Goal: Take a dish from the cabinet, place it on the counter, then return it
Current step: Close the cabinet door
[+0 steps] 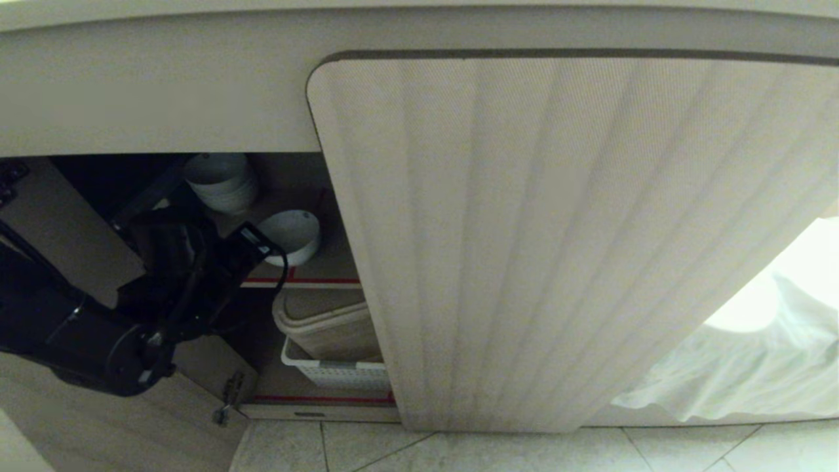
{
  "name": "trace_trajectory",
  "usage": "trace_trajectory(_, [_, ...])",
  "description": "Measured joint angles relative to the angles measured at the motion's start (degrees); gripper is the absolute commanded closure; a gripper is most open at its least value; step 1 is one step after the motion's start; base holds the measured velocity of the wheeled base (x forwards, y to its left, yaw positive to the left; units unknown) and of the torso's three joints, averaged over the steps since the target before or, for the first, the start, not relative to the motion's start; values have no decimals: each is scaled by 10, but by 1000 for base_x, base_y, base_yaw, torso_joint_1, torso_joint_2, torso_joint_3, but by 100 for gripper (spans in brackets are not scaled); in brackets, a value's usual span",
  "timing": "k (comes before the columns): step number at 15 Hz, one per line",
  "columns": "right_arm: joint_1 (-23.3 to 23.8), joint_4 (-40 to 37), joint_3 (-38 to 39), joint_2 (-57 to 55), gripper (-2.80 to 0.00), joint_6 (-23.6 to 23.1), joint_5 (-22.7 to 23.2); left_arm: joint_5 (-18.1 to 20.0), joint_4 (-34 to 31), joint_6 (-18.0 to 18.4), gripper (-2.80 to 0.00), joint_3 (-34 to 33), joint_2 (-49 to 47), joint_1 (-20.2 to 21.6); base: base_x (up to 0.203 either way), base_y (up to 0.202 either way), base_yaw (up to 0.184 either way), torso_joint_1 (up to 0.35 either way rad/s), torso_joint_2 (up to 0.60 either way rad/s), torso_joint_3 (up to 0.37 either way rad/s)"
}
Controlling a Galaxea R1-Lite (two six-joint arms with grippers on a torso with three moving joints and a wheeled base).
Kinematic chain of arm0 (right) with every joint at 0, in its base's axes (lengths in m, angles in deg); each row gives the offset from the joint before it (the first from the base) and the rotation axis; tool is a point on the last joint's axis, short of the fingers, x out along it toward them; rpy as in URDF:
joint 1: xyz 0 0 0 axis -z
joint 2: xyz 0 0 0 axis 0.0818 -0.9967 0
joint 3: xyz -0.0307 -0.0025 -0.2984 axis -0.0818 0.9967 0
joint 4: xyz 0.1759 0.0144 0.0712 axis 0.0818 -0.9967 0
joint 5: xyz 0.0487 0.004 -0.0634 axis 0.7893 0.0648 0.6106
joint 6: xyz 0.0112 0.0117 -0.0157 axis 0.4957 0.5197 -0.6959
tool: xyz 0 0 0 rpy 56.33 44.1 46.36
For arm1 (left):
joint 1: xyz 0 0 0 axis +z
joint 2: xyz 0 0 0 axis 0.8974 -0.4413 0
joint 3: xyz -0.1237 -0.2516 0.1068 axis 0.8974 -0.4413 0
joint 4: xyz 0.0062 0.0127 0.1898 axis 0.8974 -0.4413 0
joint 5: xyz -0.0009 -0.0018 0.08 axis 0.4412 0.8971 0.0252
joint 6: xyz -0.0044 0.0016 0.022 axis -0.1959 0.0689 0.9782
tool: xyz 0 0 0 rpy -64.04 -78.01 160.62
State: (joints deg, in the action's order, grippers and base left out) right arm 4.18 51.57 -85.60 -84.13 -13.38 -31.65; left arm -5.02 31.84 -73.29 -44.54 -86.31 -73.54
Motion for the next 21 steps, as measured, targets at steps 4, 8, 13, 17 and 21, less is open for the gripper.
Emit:
trace_trajectory(4, [0,0,0,0,0,0,0,-1,0,0,0,-22,15,-2,0,0,0,0,0,0])
trace_trajectory(8, [0,0,0,0,0,0,0,-1,0,0,0,-46,36,-2,0,0,0,0,0,0])
trace_trajectory(13, [0,0,0,0,0,0,0,-1,0,1,0,-82,67,-9,0,0,0,0,0,0])
trace_trajectory(17, [0,0,0,0,0,0,0,-1,0,2,0,-115,93,-14,0,0,0,0,0,0])
trace_trajectory(21, [0,0,0,0,0,0,0,-1,0,1,0,-148,120,-18,0,0,0,0,0,0])
